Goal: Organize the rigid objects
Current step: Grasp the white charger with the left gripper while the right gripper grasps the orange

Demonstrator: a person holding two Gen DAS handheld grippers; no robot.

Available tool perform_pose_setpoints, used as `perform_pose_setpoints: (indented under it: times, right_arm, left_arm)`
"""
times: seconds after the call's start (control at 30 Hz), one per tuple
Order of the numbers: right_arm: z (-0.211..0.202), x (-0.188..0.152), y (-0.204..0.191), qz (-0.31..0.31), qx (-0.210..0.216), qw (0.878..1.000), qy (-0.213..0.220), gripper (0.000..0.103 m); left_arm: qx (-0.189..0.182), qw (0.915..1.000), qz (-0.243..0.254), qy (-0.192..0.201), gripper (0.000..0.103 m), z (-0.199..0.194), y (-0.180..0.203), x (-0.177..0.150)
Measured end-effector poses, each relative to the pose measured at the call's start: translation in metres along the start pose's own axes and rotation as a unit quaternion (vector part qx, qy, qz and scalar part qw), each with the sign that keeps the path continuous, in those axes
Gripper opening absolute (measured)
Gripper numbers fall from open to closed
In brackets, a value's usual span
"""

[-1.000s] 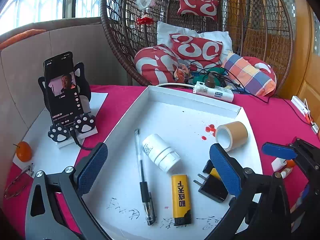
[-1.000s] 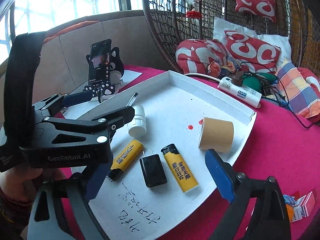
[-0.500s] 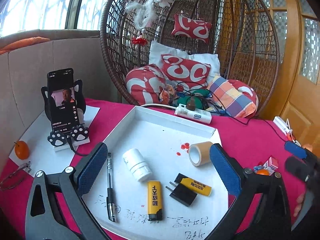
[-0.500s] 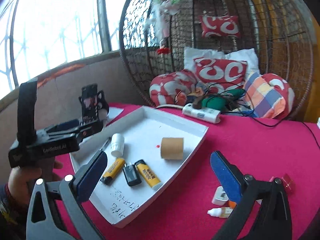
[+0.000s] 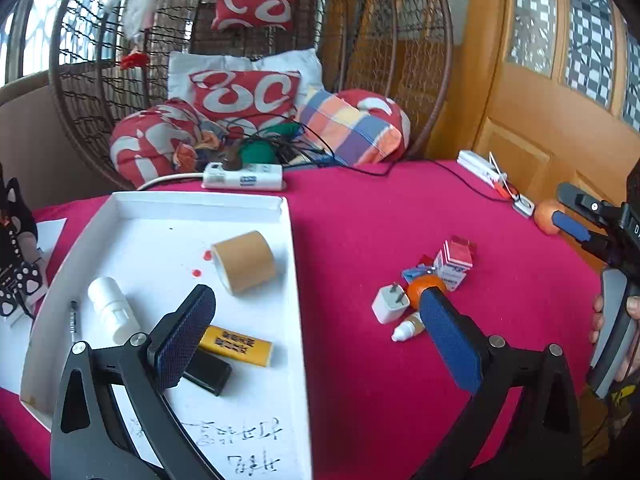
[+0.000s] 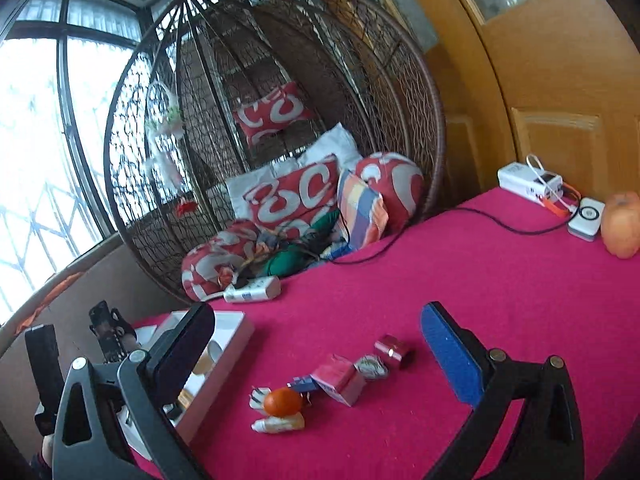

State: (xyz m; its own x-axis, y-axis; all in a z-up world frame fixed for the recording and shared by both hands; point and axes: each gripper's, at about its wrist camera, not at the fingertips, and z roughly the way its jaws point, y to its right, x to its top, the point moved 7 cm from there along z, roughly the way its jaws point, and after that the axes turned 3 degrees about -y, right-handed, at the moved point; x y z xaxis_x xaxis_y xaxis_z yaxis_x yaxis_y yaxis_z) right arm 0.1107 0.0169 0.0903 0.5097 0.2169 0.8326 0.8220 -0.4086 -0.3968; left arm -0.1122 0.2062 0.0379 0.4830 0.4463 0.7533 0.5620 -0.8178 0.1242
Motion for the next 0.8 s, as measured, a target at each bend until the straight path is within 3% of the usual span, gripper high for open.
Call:
perform_pose_setpoints:
  times: [0.13, 0.23, 0.33, 0.53, 0.6, 0.63, 0.8]
  right_arm:
    - [0.021, -0.041, 0.003, 0.009, 0.032, 0.996, -0.079, 0.103]
    - [0.041, -0.068, -0.019, -0.038, 0.045, 0.99, -0.129, 0.102]
    - [0.063, -0.085, -0.042, -0.077, 0.059, 0.981, -0.165, 0.087]
    - [0.098, -0.093, -0.047, -0.092, 0.026, 0.976, -0.196, 0.076]
    - [0.107, -0.099, -0.044, -0.091, 0.029, 0.972, -0.214, 0.051]
    - [0.11, -0.101, -0.042, -0.091, 0.029, 0.971, -0.221, 0.044]
    - [0.091, -0.096, -0.023, -0.056, 0.04, 0.976, -0.207, 0.041]
  left_arm:
    - [0.007, 0.9988, 0.035, -0.032, 0.103, 0.016, 0.016, -0.011]
    - [0.019, 0.9974, 0.057, -0.039, 0.103, 0.017, 0.019, -0.017]
    - [0.018, 0.9965, 0.071, -0.042, 0.103, 0.015, 0.022, -0.02]
    - [0.017, 0.9947, 0.086, -0.054, 0.103, 0.021, 0.023, -0.019]
    - [0.015, 0.9933, 0.096, -0.062, 0.103, 0.028, 0.029, -0.018]
    - [0.011, 0.9923, 0.103, -0.067, 0.103, 0.032, 0.034, -0.017]
    - [-0.01, 0.989, 0.105, -0.104, 0.103, 0.061, 0.056, -0.019]
